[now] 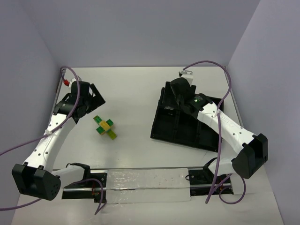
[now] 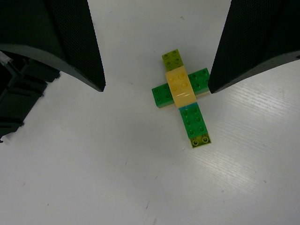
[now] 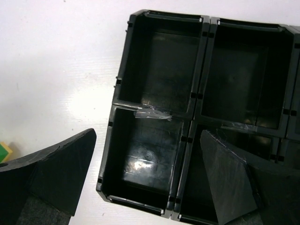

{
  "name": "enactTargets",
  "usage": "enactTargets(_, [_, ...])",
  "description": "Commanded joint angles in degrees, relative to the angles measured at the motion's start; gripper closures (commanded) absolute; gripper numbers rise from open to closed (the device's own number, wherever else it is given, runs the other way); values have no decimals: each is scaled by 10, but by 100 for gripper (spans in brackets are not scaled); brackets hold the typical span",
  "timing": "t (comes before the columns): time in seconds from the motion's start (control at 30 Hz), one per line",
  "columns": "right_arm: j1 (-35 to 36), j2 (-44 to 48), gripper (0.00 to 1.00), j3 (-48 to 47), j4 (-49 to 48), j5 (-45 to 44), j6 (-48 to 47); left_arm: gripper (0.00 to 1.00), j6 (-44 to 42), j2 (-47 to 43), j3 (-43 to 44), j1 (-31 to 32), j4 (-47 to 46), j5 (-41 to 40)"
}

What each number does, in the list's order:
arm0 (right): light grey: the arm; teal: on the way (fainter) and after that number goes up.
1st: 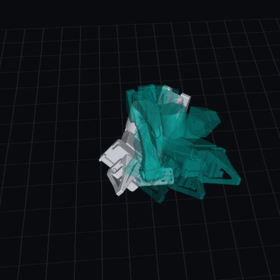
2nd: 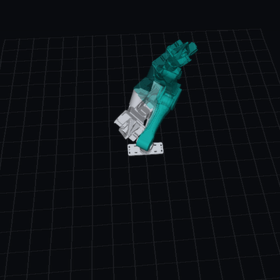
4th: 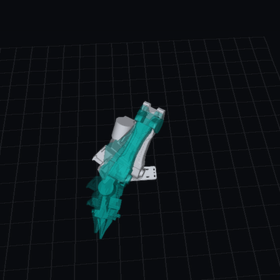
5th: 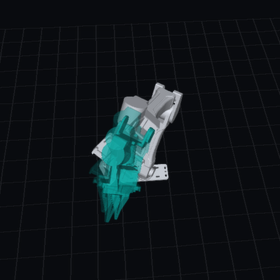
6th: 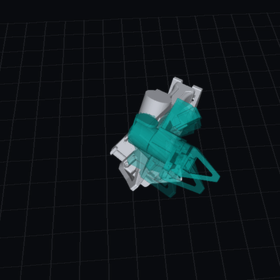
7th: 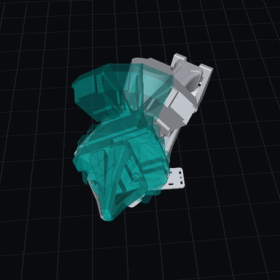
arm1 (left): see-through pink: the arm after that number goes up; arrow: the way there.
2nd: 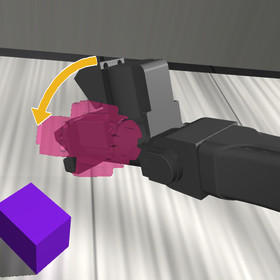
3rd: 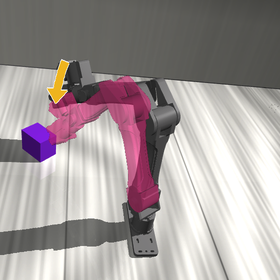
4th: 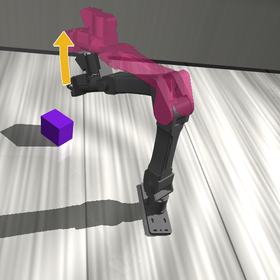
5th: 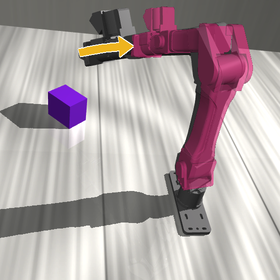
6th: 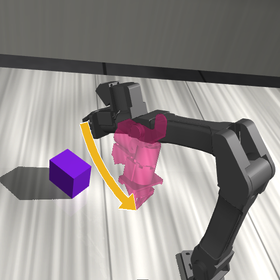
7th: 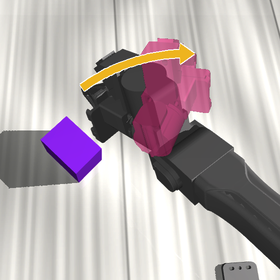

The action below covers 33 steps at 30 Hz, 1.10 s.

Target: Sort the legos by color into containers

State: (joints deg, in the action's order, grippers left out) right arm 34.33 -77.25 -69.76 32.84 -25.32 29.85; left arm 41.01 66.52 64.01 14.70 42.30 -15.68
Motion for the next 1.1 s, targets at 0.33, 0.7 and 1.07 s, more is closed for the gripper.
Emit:
enactTargets(0.33, [7, 67, 0, 67, -39, 64, -18, 7, 108, 49, 18, 53, 80, -74])
enactTargets(0.7, [6, 58, 0, 76, -37, 63, -13, 30, 208, 93, -44, 79, 82, -68])
enactTargets(1.07, [6, 52, 0, 82, -46, 72, -15, 35, 218, 133, -73, 82, 47, -63])
